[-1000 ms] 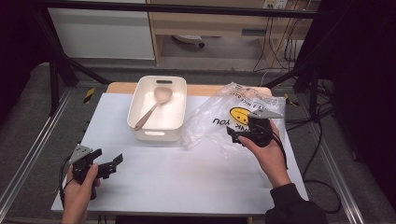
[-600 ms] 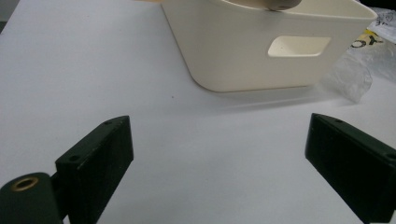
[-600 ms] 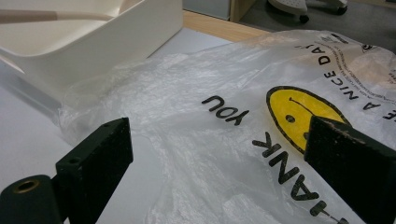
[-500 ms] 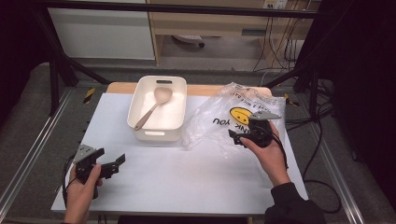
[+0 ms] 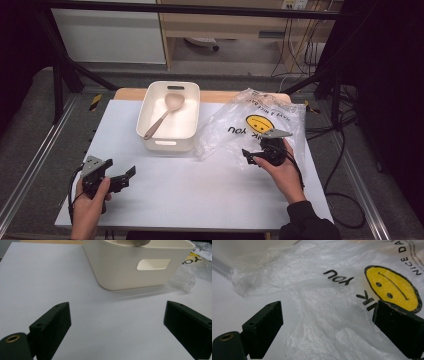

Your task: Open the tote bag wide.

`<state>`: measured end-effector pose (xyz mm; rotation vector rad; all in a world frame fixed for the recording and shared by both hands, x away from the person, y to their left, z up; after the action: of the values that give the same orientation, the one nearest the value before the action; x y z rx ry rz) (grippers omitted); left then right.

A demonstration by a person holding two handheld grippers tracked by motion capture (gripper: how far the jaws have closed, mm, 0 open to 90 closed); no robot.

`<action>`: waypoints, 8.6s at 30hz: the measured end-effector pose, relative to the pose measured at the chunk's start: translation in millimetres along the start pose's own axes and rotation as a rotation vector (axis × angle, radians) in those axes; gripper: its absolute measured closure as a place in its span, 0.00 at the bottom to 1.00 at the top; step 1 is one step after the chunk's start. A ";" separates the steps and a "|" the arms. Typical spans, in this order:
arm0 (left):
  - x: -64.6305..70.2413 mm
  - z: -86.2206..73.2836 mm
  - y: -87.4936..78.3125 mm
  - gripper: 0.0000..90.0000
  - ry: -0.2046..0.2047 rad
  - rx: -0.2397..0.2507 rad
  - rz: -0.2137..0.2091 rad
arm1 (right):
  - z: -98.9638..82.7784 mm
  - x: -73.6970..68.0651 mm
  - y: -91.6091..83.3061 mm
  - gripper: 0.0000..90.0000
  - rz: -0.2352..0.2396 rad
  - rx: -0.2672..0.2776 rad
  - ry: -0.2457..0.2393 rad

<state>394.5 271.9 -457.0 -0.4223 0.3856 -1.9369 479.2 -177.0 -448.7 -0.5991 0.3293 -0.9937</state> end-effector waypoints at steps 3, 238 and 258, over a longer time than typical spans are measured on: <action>-0.2 1.8 -1.9 0.08 0.007 0.008 0.007 | -2.1 -0.4 1.8 0.09 -0.003 -0.007 -0.005; 238.7 61.2 89.8 1.00 0.402 -0.262 -0.539 | 95.6 -13.3 -44.2 1.00 0.071 0.052 0.169; 165.1 118.7 74.0 0.22 0.230 -0.190 -0.347 | 84.8 -23.2 -34.4 1.00 0.101 0.012 0.139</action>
<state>447.4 82.7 -366.2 -0.4095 0.6862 -2.3055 487.7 -143.9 -360.7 -0.4985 0.4725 -0.9411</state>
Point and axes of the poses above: each handheld gripper's, and its own axes: y roughly forward along the jaws, z roughly out of its top, x roughly to its right, the point moved 7 cm from there along y, roughly forward along the jaws, and after that the axes turned 1 degree about y, right-handed, at the moved point
